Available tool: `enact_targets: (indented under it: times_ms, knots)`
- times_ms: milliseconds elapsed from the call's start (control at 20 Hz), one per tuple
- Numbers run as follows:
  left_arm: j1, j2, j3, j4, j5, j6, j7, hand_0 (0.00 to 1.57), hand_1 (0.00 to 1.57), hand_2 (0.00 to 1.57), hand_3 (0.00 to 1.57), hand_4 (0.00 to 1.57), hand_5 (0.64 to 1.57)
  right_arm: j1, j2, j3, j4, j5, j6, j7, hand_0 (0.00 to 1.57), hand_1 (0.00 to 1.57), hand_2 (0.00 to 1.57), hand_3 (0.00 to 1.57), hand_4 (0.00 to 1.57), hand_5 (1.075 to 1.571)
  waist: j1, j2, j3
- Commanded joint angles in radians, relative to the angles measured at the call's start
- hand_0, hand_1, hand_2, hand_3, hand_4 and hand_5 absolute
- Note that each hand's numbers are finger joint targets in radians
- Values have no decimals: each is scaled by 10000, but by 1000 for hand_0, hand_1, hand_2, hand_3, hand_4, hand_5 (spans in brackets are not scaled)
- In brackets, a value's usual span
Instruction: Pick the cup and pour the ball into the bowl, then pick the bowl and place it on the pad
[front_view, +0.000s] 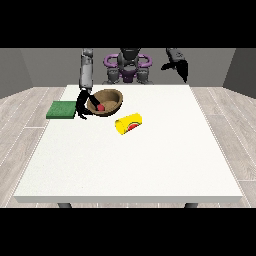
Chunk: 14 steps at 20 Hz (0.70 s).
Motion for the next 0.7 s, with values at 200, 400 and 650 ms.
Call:
enact_targets:
  times_ms: [200,400,650]
  knots:
    - [887,468,1144,1811,558,-222,-547,0,0,0,0,978,1422,-741,40,1441,-102,1179,-351,4424,1571,1571,1571,973,823,1561,-1387,-1891,348]
    - [1511,791,1577,2639,624,-269,-699,0,0,0,0,1003,1407,-1438,6,2099,-691,1570,205,6389,1571,1571,1571,874,798,1564,-2390,-2919,354]
    - [1270,902,1744,2081,687,-123,-128,0,0,0,0,999,1410,-1139,-1086,1236,-1080,754,1404,6426,1571,1571,1571,771,794,1570,-2474,-2566,374]
